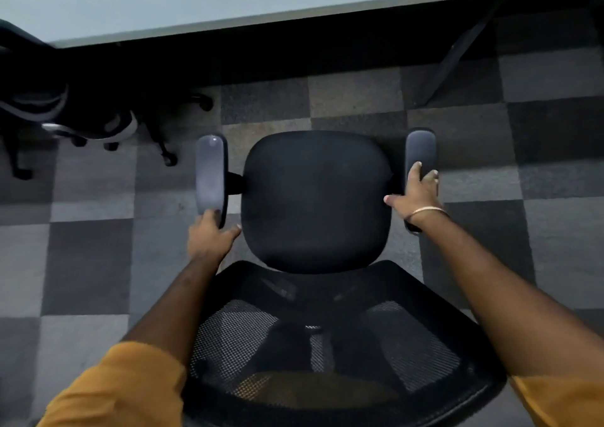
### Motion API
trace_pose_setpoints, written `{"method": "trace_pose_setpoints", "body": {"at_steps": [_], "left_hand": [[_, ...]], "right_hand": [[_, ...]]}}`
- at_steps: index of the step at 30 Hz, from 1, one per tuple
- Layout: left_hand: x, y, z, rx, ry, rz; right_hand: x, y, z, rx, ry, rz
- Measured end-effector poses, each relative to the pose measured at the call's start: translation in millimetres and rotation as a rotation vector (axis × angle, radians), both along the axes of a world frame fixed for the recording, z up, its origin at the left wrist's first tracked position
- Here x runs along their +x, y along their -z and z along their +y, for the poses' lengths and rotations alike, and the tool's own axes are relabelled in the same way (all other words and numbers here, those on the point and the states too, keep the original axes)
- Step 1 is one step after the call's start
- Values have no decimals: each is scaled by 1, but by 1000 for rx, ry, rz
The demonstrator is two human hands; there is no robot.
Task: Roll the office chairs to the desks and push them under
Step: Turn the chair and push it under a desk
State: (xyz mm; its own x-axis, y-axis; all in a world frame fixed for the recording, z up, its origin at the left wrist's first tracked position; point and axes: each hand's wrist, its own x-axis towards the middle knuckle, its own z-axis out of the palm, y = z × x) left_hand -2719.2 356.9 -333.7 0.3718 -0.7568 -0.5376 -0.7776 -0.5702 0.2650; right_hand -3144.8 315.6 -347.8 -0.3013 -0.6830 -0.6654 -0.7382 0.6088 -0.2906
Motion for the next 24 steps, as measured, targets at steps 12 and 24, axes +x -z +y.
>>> {"method": "trace_pose_setpoints", "body": {"at_steps": [12, 24], "left_hand": [[45, 59, -95, 119, -163, 41], [57, 73, -93, 17, -124, 222]], "right_hand": [[100, -18, 34, -78, -296, -334], [113, -31, 38, -125, -242, -345]]}}
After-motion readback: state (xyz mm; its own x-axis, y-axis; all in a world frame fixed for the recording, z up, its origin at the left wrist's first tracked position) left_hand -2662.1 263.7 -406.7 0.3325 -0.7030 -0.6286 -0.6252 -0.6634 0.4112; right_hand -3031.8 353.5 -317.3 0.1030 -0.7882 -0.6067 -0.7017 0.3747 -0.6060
